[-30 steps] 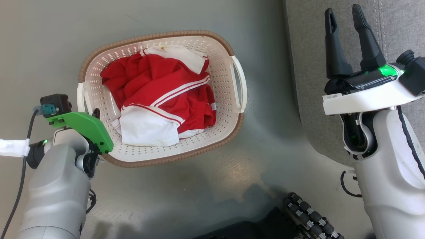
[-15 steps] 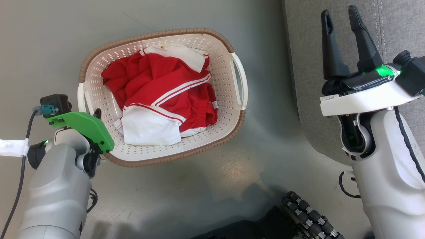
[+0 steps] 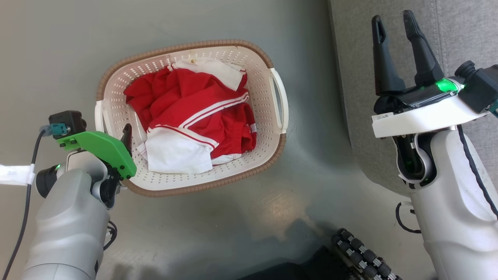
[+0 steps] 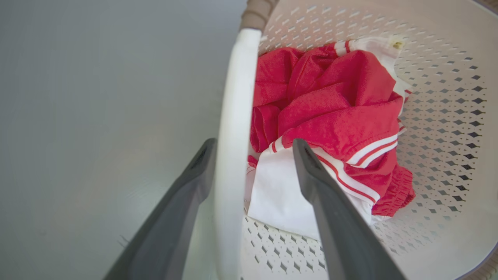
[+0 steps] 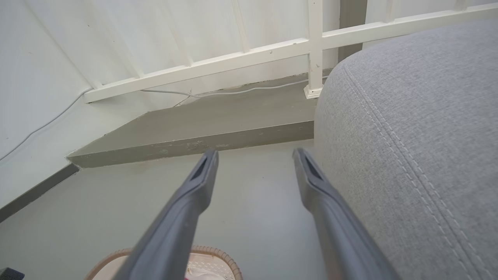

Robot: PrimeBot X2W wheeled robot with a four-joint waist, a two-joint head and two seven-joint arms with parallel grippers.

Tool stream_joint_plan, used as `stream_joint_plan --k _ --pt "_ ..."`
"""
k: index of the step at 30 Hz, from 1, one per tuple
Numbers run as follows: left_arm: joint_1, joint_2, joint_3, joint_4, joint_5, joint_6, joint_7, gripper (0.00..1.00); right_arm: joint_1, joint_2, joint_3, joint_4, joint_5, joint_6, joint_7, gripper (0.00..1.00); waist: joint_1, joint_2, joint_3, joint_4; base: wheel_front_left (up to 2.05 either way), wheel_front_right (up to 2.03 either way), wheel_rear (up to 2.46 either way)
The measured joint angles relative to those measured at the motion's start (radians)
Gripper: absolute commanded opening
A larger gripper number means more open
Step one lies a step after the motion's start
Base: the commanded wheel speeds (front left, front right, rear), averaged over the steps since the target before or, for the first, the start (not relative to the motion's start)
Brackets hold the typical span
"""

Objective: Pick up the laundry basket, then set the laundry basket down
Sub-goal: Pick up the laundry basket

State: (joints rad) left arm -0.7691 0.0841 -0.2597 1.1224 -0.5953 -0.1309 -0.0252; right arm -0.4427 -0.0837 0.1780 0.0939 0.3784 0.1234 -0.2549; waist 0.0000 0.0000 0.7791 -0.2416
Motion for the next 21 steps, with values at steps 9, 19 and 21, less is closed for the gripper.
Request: stream_joint_plan --k 9,19,21 --pt "0.026 0.008 -0.026 -0.029 -0.009 0.000 -0.104 1.00 0.000 0.005 -0.003 0.019 0.001 0.000 0.000 1.00 0.0000 0.0000 -0.063 0.003 0.00 0.00 0.00" --pt "0.068 -0.002 -0.072 -0.095 -0.018 0.000 -0.206 1.00 0.001 0.005 -0.028 0.037 0.003 0.000 0.000 1.00 -0.0001 0.0000 -0.173 0.020 0.00 0.00 0.00" --pt "0.068 -0.002 -0.072 -0.111 -0.018 0.000 -0.218 1.00 0.001 0.005 -0.033 0.041 0.003 0.000 0.000 1.00 0.0000 0.0000 -0.199 0.027 0.00 0.00 0.00"
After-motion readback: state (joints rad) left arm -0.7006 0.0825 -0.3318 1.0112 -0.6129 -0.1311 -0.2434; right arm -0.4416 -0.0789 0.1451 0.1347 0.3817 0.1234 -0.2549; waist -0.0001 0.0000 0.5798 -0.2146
